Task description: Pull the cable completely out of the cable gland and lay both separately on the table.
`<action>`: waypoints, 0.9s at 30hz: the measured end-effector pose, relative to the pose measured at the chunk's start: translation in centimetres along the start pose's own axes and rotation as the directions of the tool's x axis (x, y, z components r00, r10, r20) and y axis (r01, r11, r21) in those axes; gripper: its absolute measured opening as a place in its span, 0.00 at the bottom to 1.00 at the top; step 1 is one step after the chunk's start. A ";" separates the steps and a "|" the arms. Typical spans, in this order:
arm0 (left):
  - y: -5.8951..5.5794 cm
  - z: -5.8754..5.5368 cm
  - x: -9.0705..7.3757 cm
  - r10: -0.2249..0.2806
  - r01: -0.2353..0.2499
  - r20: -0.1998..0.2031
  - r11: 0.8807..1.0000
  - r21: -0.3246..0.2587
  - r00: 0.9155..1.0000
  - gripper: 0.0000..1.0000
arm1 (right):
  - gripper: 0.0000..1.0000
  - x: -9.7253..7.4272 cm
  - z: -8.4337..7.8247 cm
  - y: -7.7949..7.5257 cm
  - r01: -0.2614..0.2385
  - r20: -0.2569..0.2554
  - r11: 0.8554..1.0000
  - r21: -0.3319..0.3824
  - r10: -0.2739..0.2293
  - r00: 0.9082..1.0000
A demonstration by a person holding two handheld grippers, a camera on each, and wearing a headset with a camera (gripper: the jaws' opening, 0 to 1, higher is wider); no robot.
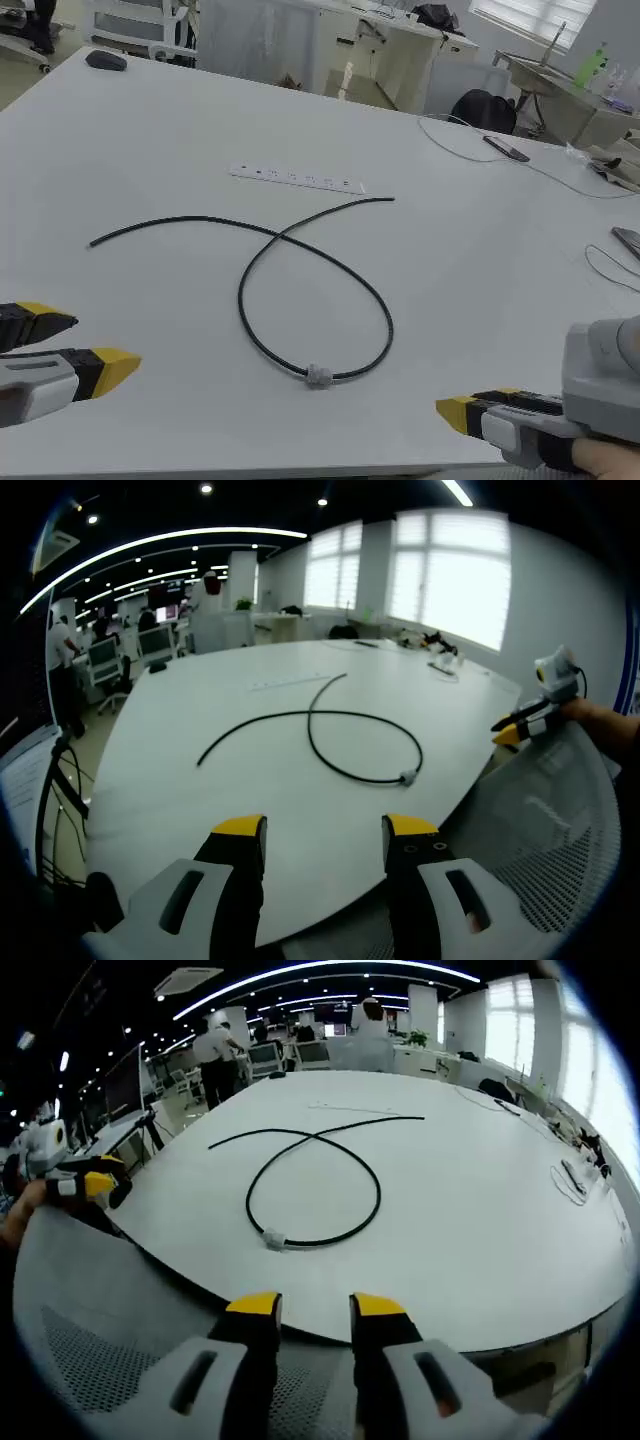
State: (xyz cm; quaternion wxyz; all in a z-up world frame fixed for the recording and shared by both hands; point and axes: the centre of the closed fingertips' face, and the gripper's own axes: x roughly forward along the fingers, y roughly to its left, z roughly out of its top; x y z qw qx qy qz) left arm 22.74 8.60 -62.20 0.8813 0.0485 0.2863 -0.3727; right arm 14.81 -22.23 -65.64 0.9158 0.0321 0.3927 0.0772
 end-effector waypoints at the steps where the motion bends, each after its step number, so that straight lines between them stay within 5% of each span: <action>1: 0.0 0.0 0.0 -0.001 0.001 0.001 1.000 -0.002 1.000 0.43 | 0.30 0.0 0.0 0.0 -0.001 -0.001 1.000 -0.001 0.001 1.000; 17: -0.1 -0.5 0.0 -0.002 0.002 -0.031 1.000 0.012 1.000 0.43 | 0.35 0.0 0.0 -0.1 0.003 -0.002 1.000 -0.006 -0.003 1.000; 21: -0.4 -0.9 0.2 -0.001 0.006 -0.068 0.997 0.072 0.998 0.44 | 0.35 0.0 0.0 -0.2 0.003 0.003 1.000 -0.004 -0.003 1.000; 27: -0.5 -1.0 0.2 -0.014 0.018 -0.067 0.998 0.053 0.998 0.42 | 0.34 0.0 0.0 -0.1 -0.002 0.002 1.000 -0.007 0.002 1.000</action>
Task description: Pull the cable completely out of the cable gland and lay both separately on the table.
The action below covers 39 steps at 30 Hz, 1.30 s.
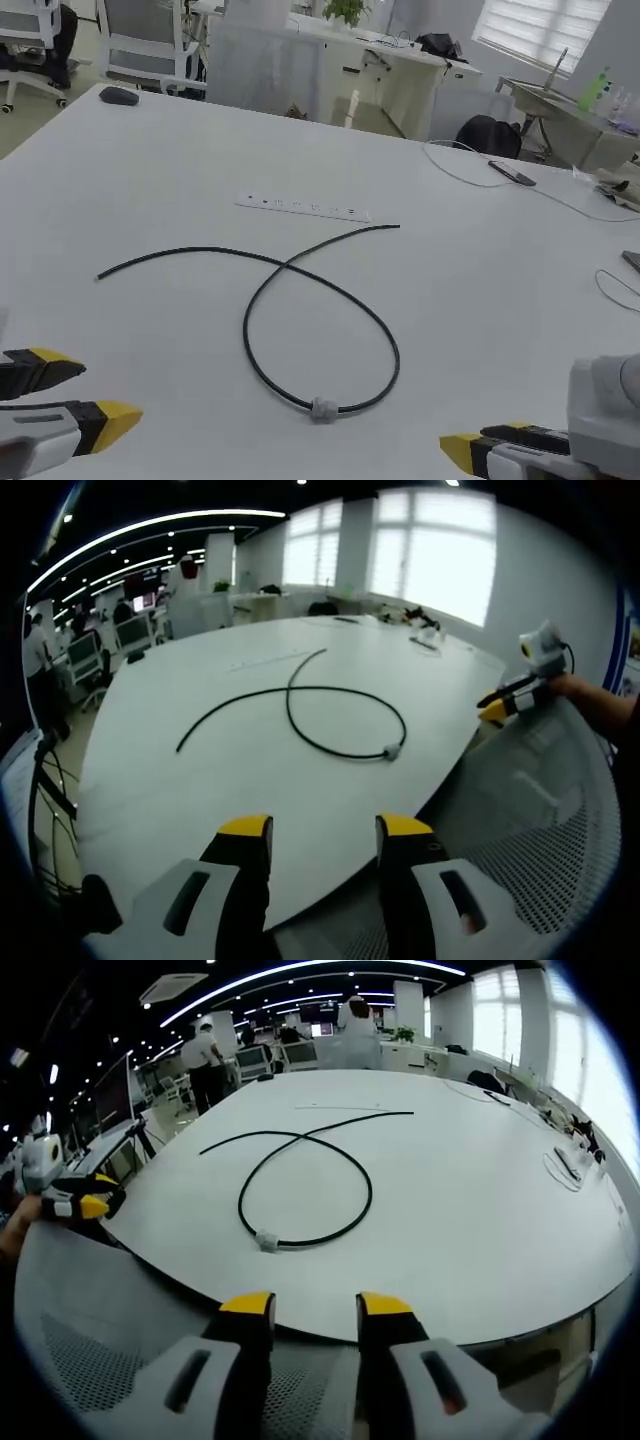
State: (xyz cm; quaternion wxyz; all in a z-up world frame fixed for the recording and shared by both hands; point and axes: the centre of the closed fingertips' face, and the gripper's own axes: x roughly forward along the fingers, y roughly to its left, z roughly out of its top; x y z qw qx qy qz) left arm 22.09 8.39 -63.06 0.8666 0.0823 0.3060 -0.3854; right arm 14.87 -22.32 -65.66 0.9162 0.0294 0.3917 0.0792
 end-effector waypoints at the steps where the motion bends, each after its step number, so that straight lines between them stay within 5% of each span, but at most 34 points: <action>1: 0.0 0.1 0.0 0.002 -0.002 0.005 1.000 -0.001 1.000 0.42 | 0.34 0.0 0.0 0.0 0.000 0.001 1.000 0.001 0.000 1.000; 39: 0.2 0.1 -0.2 0.011 -0.011 0.016 1.000 -0.014 1.000 0.41 | 0.34 0.0 0.1 0.1 -0.005 0.005 1.000 0.001 0.005 1.000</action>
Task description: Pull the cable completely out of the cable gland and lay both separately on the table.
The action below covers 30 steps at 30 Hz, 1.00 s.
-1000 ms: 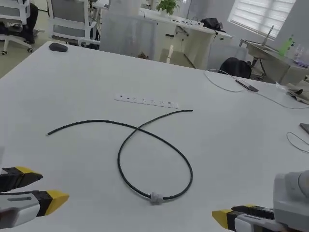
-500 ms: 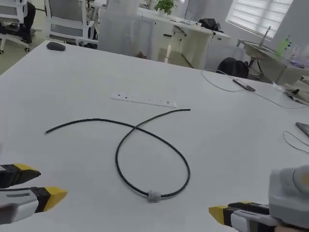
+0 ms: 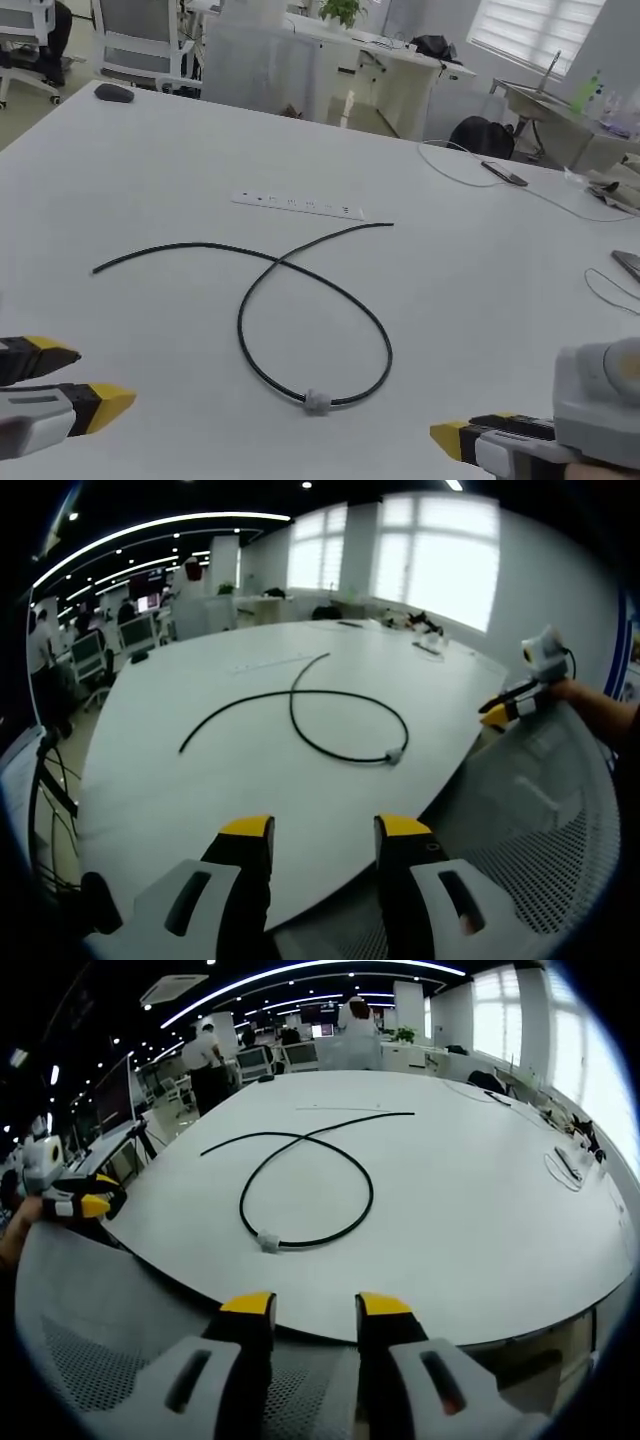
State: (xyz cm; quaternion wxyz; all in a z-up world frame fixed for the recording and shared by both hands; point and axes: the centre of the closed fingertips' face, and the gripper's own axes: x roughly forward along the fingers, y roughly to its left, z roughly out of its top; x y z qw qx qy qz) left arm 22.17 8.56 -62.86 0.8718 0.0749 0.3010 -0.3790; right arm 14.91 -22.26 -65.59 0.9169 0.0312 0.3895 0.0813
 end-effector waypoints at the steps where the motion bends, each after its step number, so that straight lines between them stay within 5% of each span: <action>1: 0.0 0.0 0.0 0.000 0.000 -0.002 1.000 0.001 1.000 0.41 | 0.34 0.0 0.0 0.0 0.000 0.000 1.000 0.000 0.000 1.000; 14: 0.0 -0.3 0.1 0.005 -0.004 -0.025 1.000 0.016 1.000 0.42 | 0.33 0.0 -0.1 0.3 -0.018 -0.006 1.000 -0.004 0.018 1.000; 18: -0.6 0.0 0.1 -0.004 0.010 -0.045 0.992 0.128 0.999 0.41 | 0.34 0.0 -0.2 0.5 -0.030 -0.013 0.999 -0.011 0.030 0.999; 21: -1.5 0.2 0.4 -0.024 0.045 -0.090 0.968 0.247 0.996 0.42 | 0.33 0.1 -0.2 0.6 -0.035 -0.017 0.999 -0.014 0.035 0.999; 23: -2.4 0.5 0.7 -0.051 0.095 -0.140 0.940 0.328 0.989 0.42 | 0.33 0.1 -0.3 0.6 -0.037 -0.020 0.999 -0.016 0.036 0.999; 28: -4.7 4.6 2.5 -0.160 0.198 -0.127 0.890 0.411 0.979 0.40 | 0.32 0.1 -0.3 0.6 -0.038 -0.020 0.999 -0.019 0.038 0.999; 30: -5.6 6.4 3.9 -0.211 0.252 -0.141 0.857 0.450 0.967 0.40 | 0.32 0.1 -0.2 0.6 -0.039 -0.018 0.999 -0.019 0.038 0.999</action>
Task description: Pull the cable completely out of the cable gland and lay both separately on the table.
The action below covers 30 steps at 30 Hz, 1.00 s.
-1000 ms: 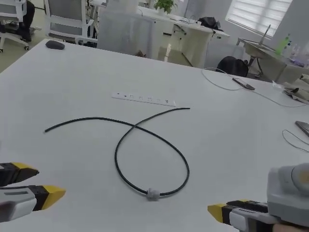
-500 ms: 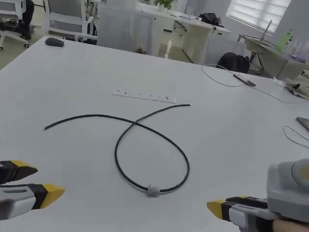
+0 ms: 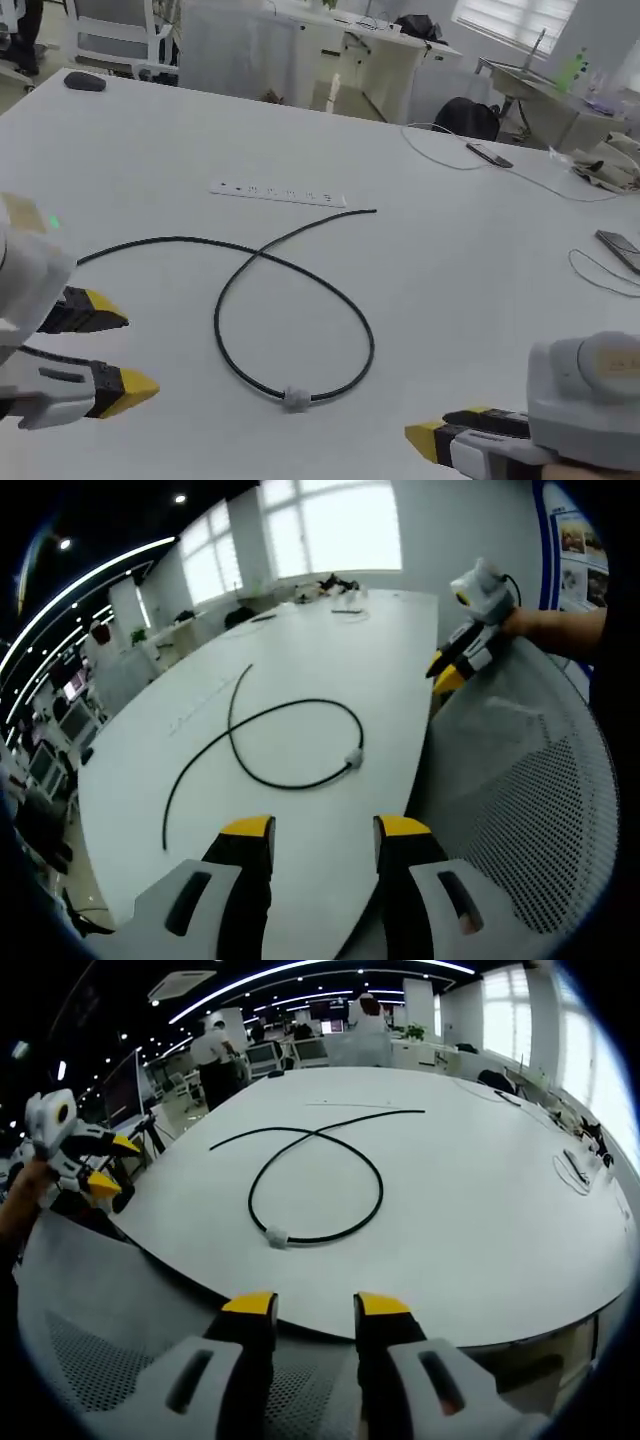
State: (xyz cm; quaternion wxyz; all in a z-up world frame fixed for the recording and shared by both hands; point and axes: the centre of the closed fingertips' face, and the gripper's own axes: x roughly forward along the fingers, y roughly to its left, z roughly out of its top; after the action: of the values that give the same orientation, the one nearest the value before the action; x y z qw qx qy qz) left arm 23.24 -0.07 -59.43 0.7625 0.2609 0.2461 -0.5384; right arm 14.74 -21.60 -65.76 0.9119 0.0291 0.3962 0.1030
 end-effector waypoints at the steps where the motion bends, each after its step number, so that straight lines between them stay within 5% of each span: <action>1: 0.0 0.6 0.6 -0.024 0.024 0.000 1.000 0.014 1.000 0.40 | 0.32 0.0 0.0 0.0 0.000 0.001 1.000 0.000 0.000 1.000; 6: 0.0 2.5 4.8 -0.135 0.137 -0.032 0.988 0.070 0.990 0.40 | 0.32 0.0 0.0 -0.1 0.001 0.003 1.000 0.002 -0.001 1.000; 12: -0.8 2.8 10.6 -0.218 0.227 -0.078 0.966 0.122 0.973 0.42 | 0.32 0.0 0.1 -0.2 0.003 0.010 1.000 0.002 -0.003 1.000; 16: -1.6 1.7 14.5 -0.253 0.274 -0.135 0.945 0.180 0.958 0.42 | 0.32 -0.1 0.3 -0.2 0.005 0.022 1.000 0.003 -0.005 1.000; 20: -2.3 0.0 17.8 -0.262 0.295 -0.178 0.936 0.192 0.949 0.41 | 0.31 -0.1 0.5 -0.3 0.004 0.033 1.000 0.006 -0.004 0.999; 27: -4.4 -2.2 20.8 -0.319 0.362 -0.248 0.921 0.148 0.915 0.35 | 0.31 -0.1 0.6 -0.2 0.000 0.043 1.000 0.003 0.000 0.999; 30: -4.3 -2.5 21.7 -0.309 0.357 -0.261 0.920 0.161 0.915 0.33 | 0.31 -0.1 0.7 -0.1 -0.002 0.046 1.000 0.000 0.002 0.999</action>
State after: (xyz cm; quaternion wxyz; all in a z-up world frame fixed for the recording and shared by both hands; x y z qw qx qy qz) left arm 25.39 -14.71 -76.14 0.5942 0.3528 0.3168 -0.6497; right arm 15.20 -21.75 -65.23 0.9207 0.0319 0.3749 0.1034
